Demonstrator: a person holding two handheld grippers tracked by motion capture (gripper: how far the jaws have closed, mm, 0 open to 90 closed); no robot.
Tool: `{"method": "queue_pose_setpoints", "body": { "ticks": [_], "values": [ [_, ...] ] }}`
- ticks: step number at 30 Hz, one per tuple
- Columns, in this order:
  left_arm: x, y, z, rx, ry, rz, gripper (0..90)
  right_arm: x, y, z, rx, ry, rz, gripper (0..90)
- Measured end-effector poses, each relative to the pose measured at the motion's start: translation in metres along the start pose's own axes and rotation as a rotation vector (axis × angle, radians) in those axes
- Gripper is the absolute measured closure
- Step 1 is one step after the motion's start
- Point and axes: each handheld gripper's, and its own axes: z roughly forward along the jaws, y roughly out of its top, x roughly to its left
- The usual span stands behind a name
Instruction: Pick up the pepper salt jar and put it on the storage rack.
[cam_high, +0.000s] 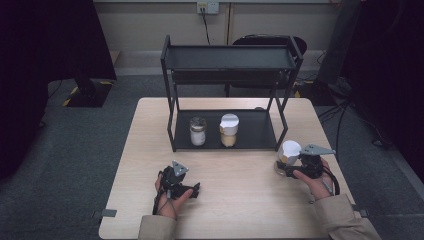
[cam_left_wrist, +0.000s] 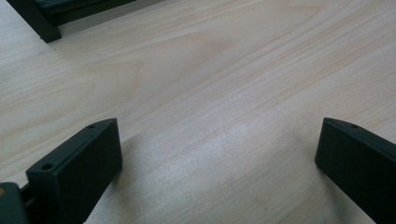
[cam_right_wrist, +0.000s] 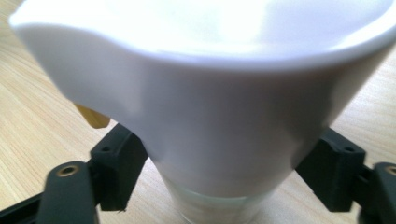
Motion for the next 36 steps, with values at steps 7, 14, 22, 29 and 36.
{"method": "queue_pose_setpoints", "body": {
  "ticks": [7, 14, 22, 29, 36],
  "values": [
    [0.0000, 0.0000, 0.0000, 0.000, 0.000, 0.000, 0.1, 0.0002, -0.0016, 0.0006, -0.015, -0.001, -0.007, 27.6],
    [0.0000, 0.0000, 0.0000, 0.000, 0.000, 0.000, 0.0, 0.0006, -0.0040, -0.0002, -0.028, -0.007, -0.010, 29.7],
    [0.0000, 0.0000, 0.0000, 0.000, 0.000, 0.000, 0.1, 0.0031, -0.0026, -0.0007, -0.024, -0.016, -0.021, 30.3],
    [0.0000, 0.0000, 0.0000, 0.000, 0.000, 0.000, 0.1, 0.0049, 0.0009, -0.0022, -0.011, -0.016, -0.034, 30.5],
    [0.0000, -0.0001, 0.0000, 0.000, 0.000, 0.000, 0.1, 0.0086, 0.0056, -0.0057, -0.017, -0.006, -0.053, 30.5]
  ]
}}
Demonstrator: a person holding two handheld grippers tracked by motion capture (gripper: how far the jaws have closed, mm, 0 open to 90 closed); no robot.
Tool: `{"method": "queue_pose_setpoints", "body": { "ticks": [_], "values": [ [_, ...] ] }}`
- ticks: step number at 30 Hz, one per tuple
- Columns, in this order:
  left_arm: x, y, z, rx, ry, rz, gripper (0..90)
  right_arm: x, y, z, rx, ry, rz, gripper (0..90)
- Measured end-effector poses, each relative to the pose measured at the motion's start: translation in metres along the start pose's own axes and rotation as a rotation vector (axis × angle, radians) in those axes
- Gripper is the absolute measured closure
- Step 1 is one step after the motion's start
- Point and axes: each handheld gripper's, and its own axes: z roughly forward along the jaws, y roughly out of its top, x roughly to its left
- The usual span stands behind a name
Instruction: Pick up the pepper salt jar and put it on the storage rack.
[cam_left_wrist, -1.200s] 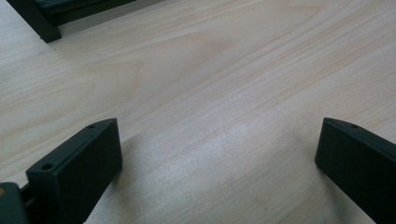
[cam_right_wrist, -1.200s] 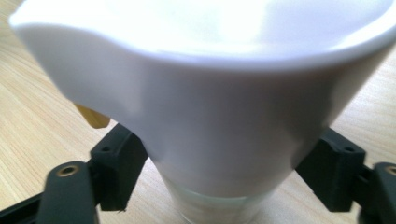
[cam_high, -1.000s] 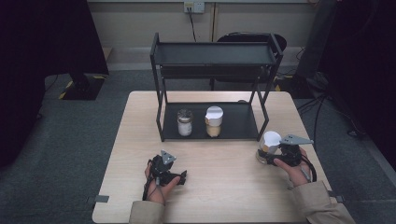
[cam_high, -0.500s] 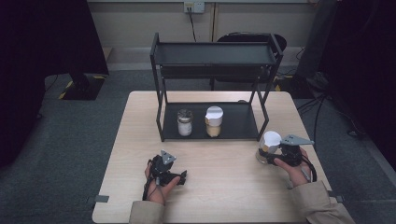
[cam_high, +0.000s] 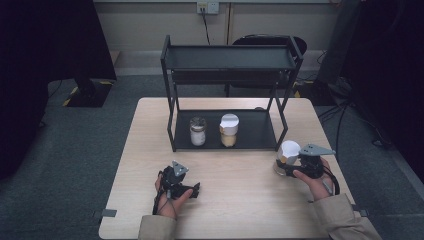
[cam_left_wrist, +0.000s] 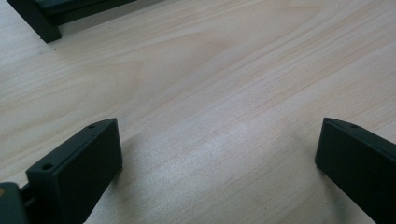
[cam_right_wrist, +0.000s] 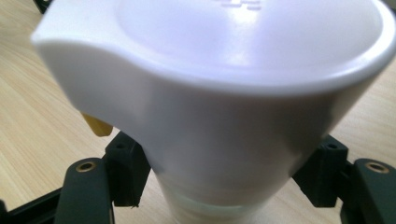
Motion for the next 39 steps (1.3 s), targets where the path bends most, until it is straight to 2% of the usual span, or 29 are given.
{"method": "queue_pose_setpoints", "body": {
  "ticks": [9, 23, 30, 39],
  "values": [
    [0.000, 0.000, 0.000, 0.000, 0.000, 0.000, 0.1, 0.004, 0.009, 0.002, 0.005, 0.035, -0.018, 30.6],
    [0.000, 0.000, 0.000, -0.002, -0.001, 0.001, 0.1, 0.012, 0.024, 0.015, 0.008, 0.085, -0.030, 30.6],
    [0.000, 0.000, 0.000, -0.002, -0.001, 0.001, 0.1, 0.018, 0.034, 0.025, 0.014, 0.084, -0.046, 30.6],
    [0.000, 0.000, 0.000, -0.002, -0.001, 0.001, 0.1, 0.022, 0.045, 0.037, 0.012, 0.091, -0.040, 30.6]
  ]
}}
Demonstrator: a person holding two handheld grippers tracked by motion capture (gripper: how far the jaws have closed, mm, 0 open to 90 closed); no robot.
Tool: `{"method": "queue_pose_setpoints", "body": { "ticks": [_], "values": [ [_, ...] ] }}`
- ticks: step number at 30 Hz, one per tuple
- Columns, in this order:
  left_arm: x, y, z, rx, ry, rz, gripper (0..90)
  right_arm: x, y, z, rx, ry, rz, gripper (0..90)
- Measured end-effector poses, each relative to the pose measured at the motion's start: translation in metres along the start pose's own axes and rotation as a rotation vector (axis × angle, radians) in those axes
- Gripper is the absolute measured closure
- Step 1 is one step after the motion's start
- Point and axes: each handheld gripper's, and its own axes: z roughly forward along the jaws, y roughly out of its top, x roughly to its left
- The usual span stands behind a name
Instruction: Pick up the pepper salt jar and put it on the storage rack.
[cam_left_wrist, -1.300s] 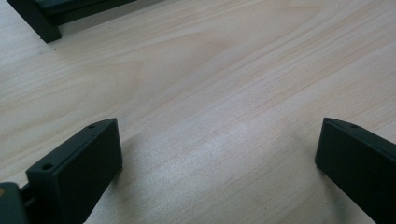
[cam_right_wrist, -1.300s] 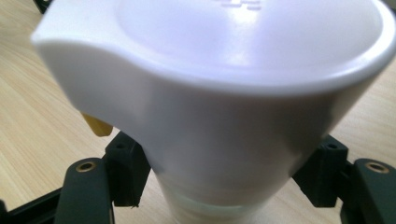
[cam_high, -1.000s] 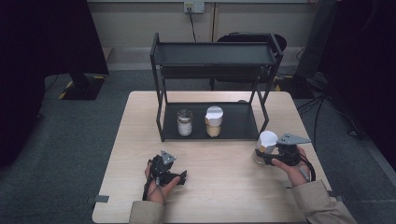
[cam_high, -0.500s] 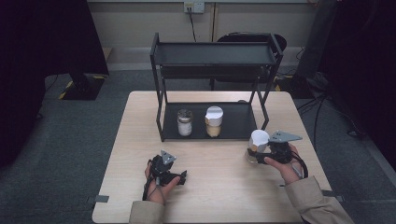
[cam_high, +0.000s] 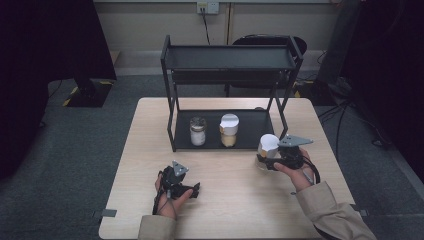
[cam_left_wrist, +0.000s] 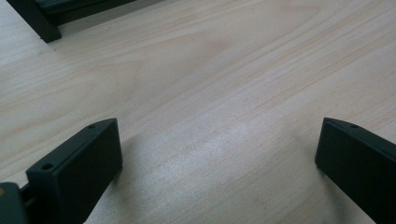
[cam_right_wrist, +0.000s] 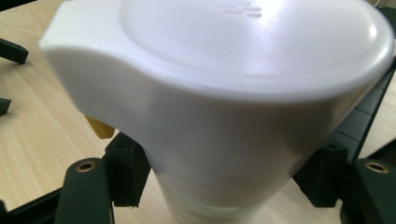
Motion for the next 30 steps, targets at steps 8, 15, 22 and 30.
{"method": "queue_pose_setpoints", "body": {
  "ticks": [8, 15, 22, 30],
  "values": [
    [0.000, 0.000, 0.000, 0.000, 0.000, 0.000, 0.1, 0.006, 0.013, 0.008, 0.006, -0.017, -0.028, 30.5],
    [0.000, 0.000, 0.000, 0.000, 0.000, 0.000, 0.1, 0.006, 0.022, 0.014, 0.004, -0.025, -0.015, 30.5],
    [0.000, 0.000, 0.000, 0.000, 0.000, 0.000, 0.1, 0.005, 0.028, 0.020, 0.006, -0.041, -0.003, 30.5],
    [0.000, 0.000, 0.000, 0.000, 0.000, 0.000, 0.1, 0.005, 0.036, 0.027, 0.007, -0.047, -0.008, 30.5]
  ]
}}
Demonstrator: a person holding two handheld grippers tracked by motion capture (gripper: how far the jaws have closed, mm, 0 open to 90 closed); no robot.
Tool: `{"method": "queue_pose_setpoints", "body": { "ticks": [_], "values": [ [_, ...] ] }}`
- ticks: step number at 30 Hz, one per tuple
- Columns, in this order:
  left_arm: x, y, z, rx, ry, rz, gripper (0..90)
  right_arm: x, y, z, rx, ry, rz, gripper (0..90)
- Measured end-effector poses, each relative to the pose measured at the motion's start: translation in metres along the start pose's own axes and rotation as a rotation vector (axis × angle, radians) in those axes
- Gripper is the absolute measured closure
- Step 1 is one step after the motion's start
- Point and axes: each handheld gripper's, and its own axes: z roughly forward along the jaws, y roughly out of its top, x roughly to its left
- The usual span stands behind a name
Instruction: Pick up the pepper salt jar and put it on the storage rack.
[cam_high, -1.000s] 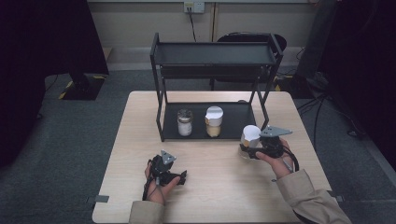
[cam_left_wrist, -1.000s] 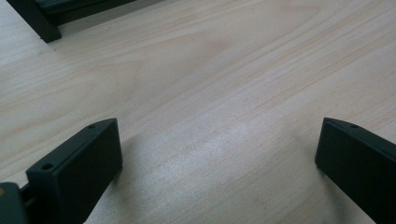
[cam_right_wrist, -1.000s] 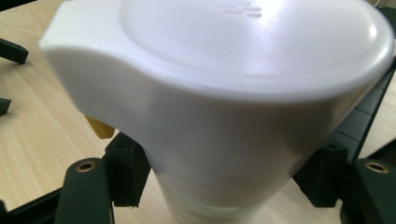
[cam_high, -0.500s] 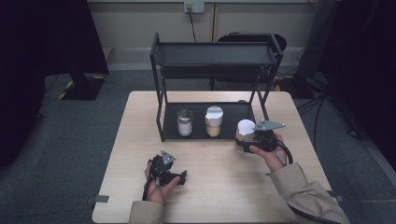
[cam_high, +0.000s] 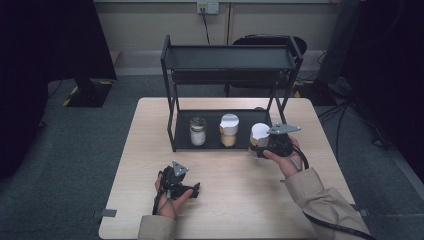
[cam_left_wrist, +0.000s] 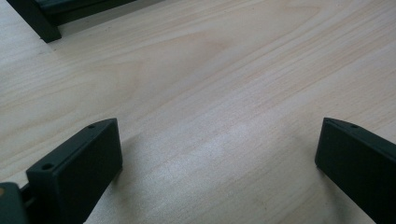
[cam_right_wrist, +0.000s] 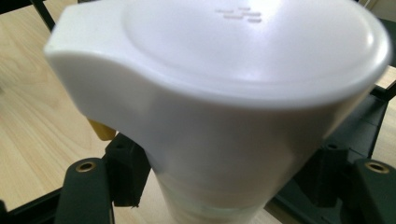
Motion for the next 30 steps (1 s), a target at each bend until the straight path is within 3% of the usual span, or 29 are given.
{"method": "queue_pose_setpoints", "body": {
  "ticks": [13, 30],
  "values": [
    [0.000, 0.000, 0.000, 0.000, 0.000, 0.000, 0.1, -0.002, 0.015, 0.009, -0.009, -0.005, 0.012, 30.5],
    [0.000, 0.000, 0.000, 0.000, 0.000, 0.000, 0.1, -0.010, 0.019, 0.024, 0.003, -0.027, 0.030, 30.5]
  ]
}}
